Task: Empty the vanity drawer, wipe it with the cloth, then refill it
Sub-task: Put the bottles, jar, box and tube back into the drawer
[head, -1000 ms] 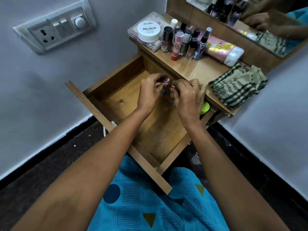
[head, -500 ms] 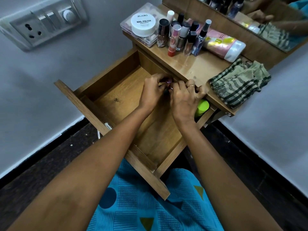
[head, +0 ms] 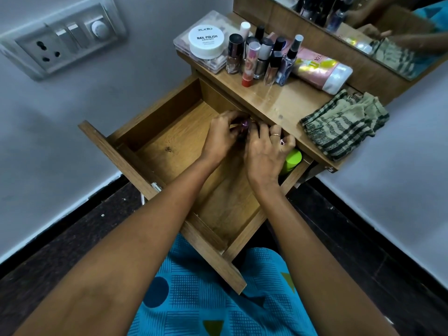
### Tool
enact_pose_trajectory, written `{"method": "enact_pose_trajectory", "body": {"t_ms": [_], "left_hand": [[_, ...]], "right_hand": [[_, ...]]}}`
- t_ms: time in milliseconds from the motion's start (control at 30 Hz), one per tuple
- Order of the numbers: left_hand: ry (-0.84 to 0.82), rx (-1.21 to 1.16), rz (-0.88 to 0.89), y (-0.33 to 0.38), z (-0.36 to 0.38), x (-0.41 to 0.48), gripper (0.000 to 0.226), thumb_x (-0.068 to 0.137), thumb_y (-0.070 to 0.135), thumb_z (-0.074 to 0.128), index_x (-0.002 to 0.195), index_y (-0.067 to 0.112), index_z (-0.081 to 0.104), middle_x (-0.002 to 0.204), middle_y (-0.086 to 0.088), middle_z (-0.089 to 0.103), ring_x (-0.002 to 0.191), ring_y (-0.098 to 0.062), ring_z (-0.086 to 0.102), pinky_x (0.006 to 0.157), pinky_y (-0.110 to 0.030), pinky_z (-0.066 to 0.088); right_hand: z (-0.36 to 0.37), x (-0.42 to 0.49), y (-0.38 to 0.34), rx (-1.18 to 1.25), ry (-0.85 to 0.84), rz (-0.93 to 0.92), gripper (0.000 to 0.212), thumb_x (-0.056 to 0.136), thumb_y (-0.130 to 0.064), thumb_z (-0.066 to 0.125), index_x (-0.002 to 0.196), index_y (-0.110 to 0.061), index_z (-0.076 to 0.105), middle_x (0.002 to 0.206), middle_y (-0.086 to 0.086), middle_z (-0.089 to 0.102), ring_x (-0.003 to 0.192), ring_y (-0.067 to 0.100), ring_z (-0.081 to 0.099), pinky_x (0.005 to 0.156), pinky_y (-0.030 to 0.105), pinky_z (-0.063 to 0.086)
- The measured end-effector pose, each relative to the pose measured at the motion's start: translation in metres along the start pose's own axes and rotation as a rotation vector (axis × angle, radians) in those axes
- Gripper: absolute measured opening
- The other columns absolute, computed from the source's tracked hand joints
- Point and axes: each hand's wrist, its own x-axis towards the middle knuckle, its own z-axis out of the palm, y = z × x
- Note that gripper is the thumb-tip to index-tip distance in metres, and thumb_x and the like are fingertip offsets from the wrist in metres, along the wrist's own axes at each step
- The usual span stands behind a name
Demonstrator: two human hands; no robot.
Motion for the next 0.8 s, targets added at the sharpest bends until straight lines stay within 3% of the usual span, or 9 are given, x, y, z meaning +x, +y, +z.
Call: {"method": "enact_pose_trajectory", "body": {"t_ms": [100,200,367,467,567,700,800], "left_hand": [[0.008,0.003,-0.009,0.003,-0.002,-0.001,0.03,0.082,-0.001,0.061,0.111,0.005,0.063,0.112,-0.01,0.064,0.102,-0.014,0.061,0.087,-0.013,0.047],[0.023,0.004,-0.016,0.007,-0.006,-0.003,0.03,0.082,-0.002,0.061,0.112,0.005,0.063,0.113,-0.01,0.064,0.104,-0.016,0.061,0.09,-0.019,0.048],[0.067,-0.018,-0.01,0.018,-0.013,-0.006,0.03,0.08,-0.004,0.062,0.109,0.004,0.064,0.109,-0.01,0.065,0.102,-0.016,0.061,0.091,-0.022,0.049],[0.101,-0.028,0.013,0.027,-0.019,-0.007,0.029,0.08,-0.004,0.062,0.107,0.006,0.066,0.106,-0.008,0.066,0.097,-0.011,0.061,0.086,-0.01,0.047],[0.139,-0.042,0.049,0.041,-0.026,-0.006,0.026,0.08,-0.003,0.062,0.104,0.006,0.067,0.104,-0.008,0.067,0.095,-0.009,0.061,0.083,-0.005,0.045],[0.161,-0.018,0.143,0.069,-0.03,0.001,0.026,0.081,-0.002,0.061,0.106,0.004,0.066,0.107,-0.009,0.068,0.099,-0.013,0.062,0.089,-0.017,0.049],[0.179,0.009,0.234,0.094,-0.027,0.009,0.028,0.08,-0.004,0.061,0.108,0.0,0.065,0.109,-0.013,0.068,0.101,-0.018,0.063,0.09,-0.013,0.043]], "right_hand": [[-0.001,-0.001,0.002,0.015,-0.001,0.015,0.027,0.076,-0.025,0.068,0.103,-0.026,0.067,0.094,-0.009,0.069,0.094,0.013,0.064,0.08,0.034,0.021],[-0.002,-0.002,0.006,0.152,-0.124,-0.005,0.028,0.085,-0.017,0.058,0.113,-0.017,0.061,0.106,0.001,0.065,0.104,0.024,0.057,0.083,0.038,0.02],[-0.015,0.003,0.008,0.259,-0.105,-0.005,0.018,0.087,-0.013,0.053,0.101,-0.012,0.065,0.101,0.007,0.067,0.096,0.029,0.057,0.081,0.04,0.041],[-0.024,0.009,0.01,0.405,-0.122,0.029,0.022,0.093,-0.014,0.046,0.104,-0.008,0.064,0.108,0.01,0.065,0.104,0.03,0.054,0.088,0.04,0.039],[-0.037,0.019,0.013,0.548,-0.082,0.073,0.022,0.09,-0.013,0.05,0.105,-0.003,0.063,0.108,0.013,0.064,0.101,0.029,0.053,0.085,0.036,0.04],[-0.053,0.044,0.025,0.703,-0.015,0.159,0.02,0.09,-0.011,0.053,0.106,-0.006,0.064,0.108,0.008,0.064,0.101,0.021,0.054,0.079,0.022,0.04],[-0.058,0.071,0.039,0.828,0.017,0.256,0.019,0.089,-0.008,0.054,0.105,-0.004,0.064,0.106,0.009,0.063,0.097,0.019,0.058,0.076,0.016,0.041]]}}
